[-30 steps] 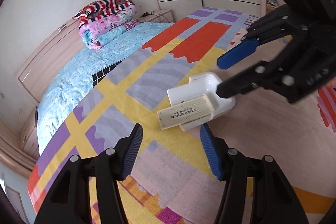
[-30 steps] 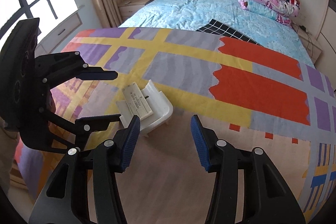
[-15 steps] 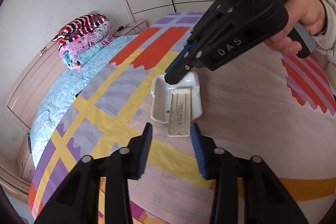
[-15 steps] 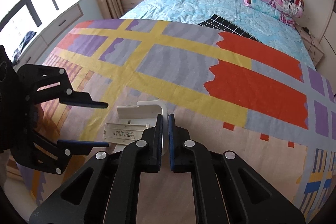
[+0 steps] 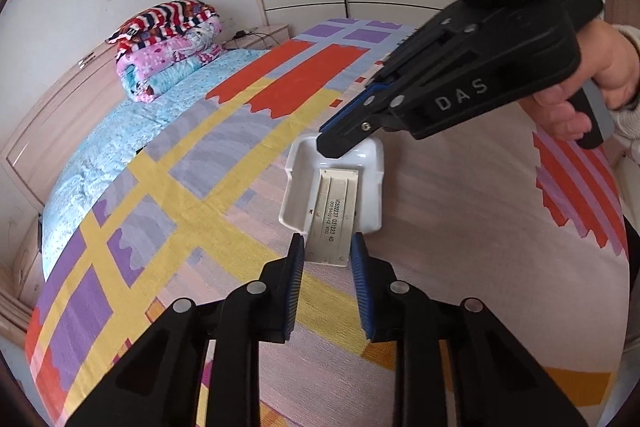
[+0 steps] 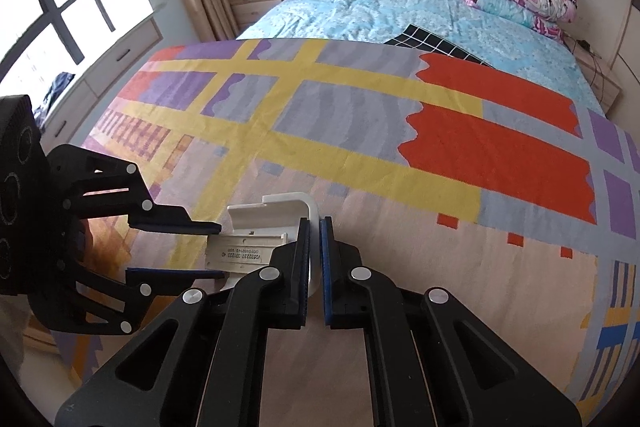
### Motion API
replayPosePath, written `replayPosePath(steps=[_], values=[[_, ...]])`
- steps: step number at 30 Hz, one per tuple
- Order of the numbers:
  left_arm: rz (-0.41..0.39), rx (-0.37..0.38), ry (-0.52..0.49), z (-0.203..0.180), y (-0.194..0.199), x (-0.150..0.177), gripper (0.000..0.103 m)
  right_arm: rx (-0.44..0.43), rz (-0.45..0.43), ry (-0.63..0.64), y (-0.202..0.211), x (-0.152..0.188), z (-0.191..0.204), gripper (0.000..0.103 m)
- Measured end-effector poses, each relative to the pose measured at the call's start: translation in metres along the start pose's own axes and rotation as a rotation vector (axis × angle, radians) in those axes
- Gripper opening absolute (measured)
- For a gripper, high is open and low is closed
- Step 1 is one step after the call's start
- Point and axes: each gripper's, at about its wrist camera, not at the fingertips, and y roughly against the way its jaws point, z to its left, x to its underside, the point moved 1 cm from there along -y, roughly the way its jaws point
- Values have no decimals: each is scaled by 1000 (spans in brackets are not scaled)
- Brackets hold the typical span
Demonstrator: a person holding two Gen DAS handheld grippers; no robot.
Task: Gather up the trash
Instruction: 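Lift the white box and paper card apart and carry both toward the bin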
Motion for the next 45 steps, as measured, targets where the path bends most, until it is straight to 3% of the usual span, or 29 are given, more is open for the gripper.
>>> replayPosePath(steps=[5, 13, 21, 25, 35, 45], values=[[-59, -12, 46, -9, 24, 5, 23, 28, -20, 5, 11, 7, 3, 6], [-24, -32, 133, -25, 58, 17, 23, 45, -49, -6, 34, 23, 7, 6], [-61, -68, 191, -52, 102, 27, 23, 71, -83, -12, 70, 50, 8, 6], [-93, -84, 195, -76, 125, 33, 23, 74, -106, -9, 91, 67, 10, 6], [-88, -95, 213, -138, 153, 45, 23, 85, -154, 13, 135, 120, 18, 6], [-98, -118, 294, -184, 179, 67, 23, 87, -216, 39, 184, 174, 32, 6]])
